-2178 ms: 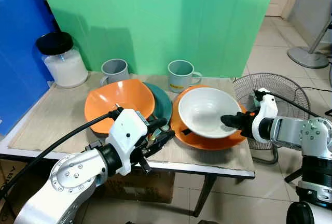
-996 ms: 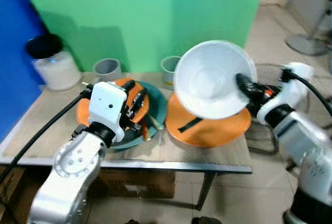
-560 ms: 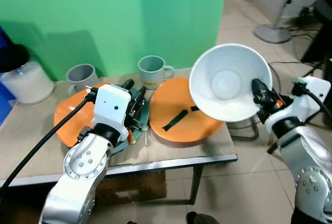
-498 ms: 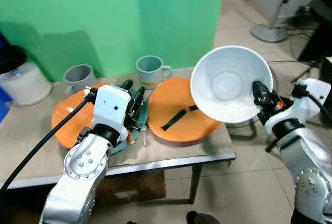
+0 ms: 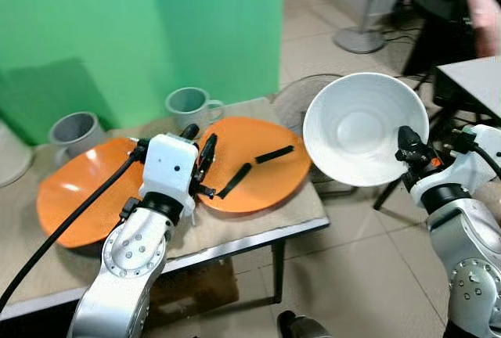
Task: Setting the table
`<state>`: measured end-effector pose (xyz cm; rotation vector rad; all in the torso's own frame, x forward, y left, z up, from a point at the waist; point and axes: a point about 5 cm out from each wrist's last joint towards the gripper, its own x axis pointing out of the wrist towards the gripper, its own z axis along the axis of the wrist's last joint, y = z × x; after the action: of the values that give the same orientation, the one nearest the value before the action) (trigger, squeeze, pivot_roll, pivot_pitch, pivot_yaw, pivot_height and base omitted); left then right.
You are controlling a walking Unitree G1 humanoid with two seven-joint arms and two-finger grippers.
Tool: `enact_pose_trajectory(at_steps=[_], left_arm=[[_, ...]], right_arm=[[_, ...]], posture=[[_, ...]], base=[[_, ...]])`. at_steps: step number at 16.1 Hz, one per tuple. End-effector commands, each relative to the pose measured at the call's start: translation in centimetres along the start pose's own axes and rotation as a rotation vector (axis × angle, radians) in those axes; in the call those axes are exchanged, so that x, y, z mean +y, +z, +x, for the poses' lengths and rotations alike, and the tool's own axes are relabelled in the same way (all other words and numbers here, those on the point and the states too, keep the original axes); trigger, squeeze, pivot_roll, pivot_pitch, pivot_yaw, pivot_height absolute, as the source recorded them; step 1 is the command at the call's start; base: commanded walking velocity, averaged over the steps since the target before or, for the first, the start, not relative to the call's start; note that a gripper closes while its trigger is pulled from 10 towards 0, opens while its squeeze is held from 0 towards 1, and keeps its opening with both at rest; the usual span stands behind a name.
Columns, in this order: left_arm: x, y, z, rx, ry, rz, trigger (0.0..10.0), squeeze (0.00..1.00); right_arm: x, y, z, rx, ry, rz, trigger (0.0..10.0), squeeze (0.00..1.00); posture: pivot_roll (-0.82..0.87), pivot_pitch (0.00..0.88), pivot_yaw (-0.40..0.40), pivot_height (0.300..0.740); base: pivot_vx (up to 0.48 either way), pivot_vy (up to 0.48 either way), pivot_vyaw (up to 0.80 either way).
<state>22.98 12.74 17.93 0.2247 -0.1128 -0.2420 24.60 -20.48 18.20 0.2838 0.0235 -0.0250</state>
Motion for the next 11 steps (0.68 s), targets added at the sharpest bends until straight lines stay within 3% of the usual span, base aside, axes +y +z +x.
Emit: enact_pose_trajectory(at_steps=[1,5,11], left_arm=[[0.2,-0.2,-0.2,0.005,0.031,0.005,10.0,0.00],[0.9,0.0,-1.0,-0.003,0.102,0.013,10.0,0.00],[0.8,0.8,-1.0,-0.040,0.059,0.012,10.0,0.00]], right_arm=[[0.8,1.3,0.2,-0.059,0.042,-0.007,10.0,0.00],[1.9,1.1,1.1,-0.036,0.104,-0.007,10.0,0.00],[1.8,0.5,1.3,-0.011,0.077,0.024,10.0,0.00]], posture=[[-0.11,0.000,0.043,0.740],[-0.07,0.000,-0.015,0.740],[-0.07,0.000,0.002,0.740]], base=[[0.000,0.000,-0.80],[0.000,0.000,-0.80],[0.000,0.000,-0.80]])
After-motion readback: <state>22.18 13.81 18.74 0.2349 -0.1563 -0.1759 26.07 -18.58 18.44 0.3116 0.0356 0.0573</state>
